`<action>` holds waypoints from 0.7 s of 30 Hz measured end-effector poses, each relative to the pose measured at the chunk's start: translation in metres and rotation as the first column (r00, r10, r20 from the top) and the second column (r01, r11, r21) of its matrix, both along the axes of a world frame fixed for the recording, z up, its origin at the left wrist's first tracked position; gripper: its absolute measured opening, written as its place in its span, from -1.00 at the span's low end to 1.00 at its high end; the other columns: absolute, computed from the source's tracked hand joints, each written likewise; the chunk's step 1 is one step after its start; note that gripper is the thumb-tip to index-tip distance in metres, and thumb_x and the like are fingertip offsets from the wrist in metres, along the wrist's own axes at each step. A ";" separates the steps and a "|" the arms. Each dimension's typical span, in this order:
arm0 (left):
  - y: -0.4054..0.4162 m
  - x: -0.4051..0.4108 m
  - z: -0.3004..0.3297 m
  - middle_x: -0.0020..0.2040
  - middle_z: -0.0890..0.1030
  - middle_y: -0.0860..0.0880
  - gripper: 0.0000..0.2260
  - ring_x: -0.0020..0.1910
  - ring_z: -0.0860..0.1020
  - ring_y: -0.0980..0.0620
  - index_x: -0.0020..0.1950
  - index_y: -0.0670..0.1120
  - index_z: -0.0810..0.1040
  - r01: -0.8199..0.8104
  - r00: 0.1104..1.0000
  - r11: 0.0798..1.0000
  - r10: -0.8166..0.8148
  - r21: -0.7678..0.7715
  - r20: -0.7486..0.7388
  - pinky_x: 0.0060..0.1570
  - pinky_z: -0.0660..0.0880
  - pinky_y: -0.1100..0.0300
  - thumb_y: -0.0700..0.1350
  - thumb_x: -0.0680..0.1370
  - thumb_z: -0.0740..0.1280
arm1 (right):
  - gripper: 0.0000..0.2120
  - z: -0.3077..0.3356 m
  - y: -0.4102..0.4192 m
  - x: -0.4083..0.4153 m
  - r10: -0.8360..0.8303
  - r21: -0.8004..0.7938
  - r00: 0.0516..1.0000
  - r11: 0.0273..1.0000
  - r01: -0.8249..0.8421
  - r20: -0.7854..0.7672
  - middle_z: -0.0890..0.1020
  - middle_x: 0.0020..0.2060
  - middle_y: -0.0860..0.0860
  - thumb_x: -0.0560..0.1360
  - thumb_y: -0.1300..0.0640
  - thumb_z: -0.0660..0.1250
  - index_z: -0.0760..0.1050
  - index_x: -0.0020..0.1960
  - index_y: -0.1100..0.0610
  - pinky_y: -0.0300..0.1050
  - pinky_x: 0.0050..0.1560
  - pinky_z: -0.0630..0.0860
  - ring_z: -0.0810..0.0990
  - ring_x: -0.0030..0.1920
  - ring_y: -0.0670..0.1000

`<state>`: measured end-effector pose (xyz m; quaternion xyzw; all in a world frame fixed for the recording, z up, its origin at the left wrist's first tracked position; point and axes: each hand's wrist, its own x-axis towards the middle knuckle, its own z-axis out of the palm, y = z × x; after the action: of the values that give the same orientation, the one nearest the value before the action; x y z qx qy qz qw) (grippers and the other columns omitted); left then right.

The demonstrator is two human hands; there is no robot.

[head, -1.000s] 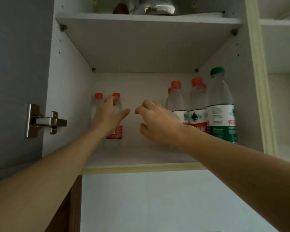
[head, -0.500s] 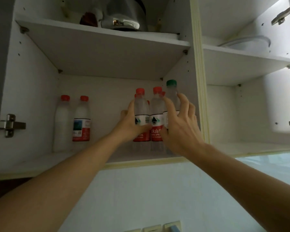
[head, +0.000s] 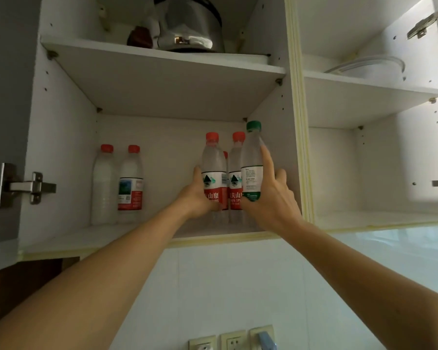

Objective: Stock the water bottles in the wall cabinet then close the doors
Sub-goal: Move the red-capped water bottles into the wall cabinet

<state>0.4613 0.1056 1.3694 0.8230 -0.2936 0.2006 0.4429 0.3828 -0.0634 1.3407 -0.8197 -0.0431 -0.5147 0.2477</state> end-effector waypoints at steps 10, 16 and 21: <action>-0.009 -0.013 -0.017 0.21 0.61 -0.04 -0.26 0.19 0.59 -0.06 0.43 -0.01 0.33 -0.058 0.998 0.990 0.055 -0.128 -0.024 0.27 0.53 -0.12 -0.09 0.36 0.62 | 0.16 -0.001 -0.006 0.000 0.083 0.149 0.984 0.987 -0.059 -0.158 0.48 0.37 0.11 0.39 -0.18 0.55 -0.28 0.61 -0.18 0.28 0.19 0.58 0.58 0.24 0.19; 0.005 -0.032 -0.016 0.17 0.59 0.00 -0.21 0.14 0.58 -0.04 0.44 0.03 0.25 -0.163 0.986 0.981 0.158 -0.102 -0.051 0.13 0.59 -0.09 -0.02 0.36 0.63 | 0.15 -0.002 -0.010 0.002 0.128 0.165 0.975 0.981 -0.098 -0.180 0.47 0.38 0.12 0.39 -0.14 0.57 -0.25 0.62 -0.17 0.30 0.17 0.59 0.58 0.25 0.20; 0.029 -0.050 -0.023 0.10 0.59 0.08 -0.33 0.11 0.58 0.03 0.38 0.03 0.37 -0.244 0.968 0.964 0.236 -0.104 -0.083 0.10 0.50 0.04 -0.07 0.37 0.63 | 0.04 -0.008 -0.016 0.001 0.173 0.175 0.971 0.974 -0.143 -0.167 0.50 0.35 0.11 0.41 -0.15 0.55 -0.08 0.63 -0.07 0.26 0.17 0.60 0.57 0.25 0.18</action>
<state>0.4110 0.1349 1.3467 0.8326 -0.1641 0.2402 0.4713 0.3843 -0.0793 1.3323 -0.8344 -0.0438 -0.4183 0.3563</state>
